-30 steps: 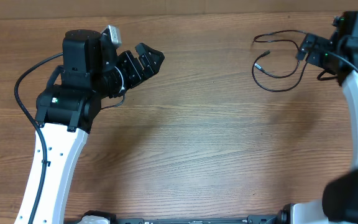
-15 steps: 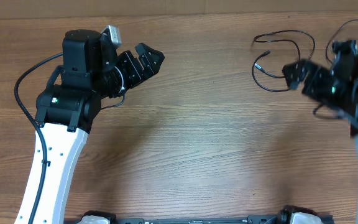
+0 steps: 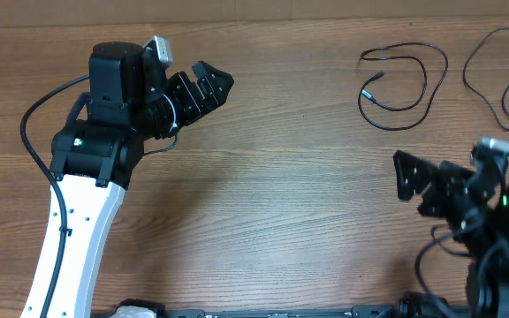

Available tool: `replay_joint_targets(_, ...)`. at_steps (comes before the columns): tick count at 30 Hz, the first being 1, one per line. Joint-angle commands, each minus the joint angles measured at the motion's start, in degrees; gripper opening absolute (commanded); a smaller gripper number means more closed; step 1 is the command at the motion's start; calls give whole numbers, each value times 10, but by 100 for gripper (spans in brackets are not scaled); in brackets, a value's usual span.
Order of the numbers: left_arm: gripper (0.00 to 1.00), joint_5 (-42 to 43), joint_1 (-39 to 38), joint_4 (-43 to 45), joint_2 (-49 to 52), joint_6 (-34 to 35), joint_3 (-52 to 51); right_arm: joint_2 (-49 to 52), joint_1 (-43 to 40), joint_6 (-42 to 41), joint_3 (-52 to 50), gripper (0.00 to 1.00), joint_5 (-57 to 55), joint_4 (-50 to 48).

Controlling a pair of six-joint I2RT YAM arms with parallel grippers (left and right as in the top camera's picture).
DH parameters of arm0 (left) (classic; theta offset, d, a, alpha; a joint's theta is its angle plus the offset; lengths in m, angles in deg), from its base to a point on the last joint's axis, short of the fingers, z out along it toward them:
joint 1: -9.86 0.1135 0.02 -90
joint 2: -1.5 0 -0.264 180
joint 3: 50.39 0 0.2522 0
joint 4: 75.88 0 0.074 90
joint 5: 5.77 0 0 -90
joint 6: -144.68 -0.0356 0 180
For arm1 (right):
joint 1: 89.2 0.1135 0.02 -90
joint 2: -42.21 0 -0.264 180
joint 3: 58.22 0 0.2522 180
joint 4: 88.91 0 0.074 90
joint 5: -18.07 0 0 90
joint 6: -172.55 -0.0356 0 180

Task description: Untangle cables

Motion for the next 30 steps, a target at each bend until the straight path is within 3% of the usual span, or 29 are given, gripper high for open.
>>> replay_joint_targets(1, 99, -1, -4, 2, 1, -13, 9, -42, 2, -11, -24, 100, 19, 1)
replay_joint_targets(5, 100, -1, -4, 2, 1, -13, 9, -48, 2, -16, -31, 100, 35, 20)
replay_joint_targets(10, 100, -1, -4, 2, 1, -13, 9, -48, 2, -83, -31, 100, 35, 61)
replay_joint_targets(30, 100, -1, -4, 2, 1, -13, 9, -48, 22, -84, -31, 100, 8, 66)
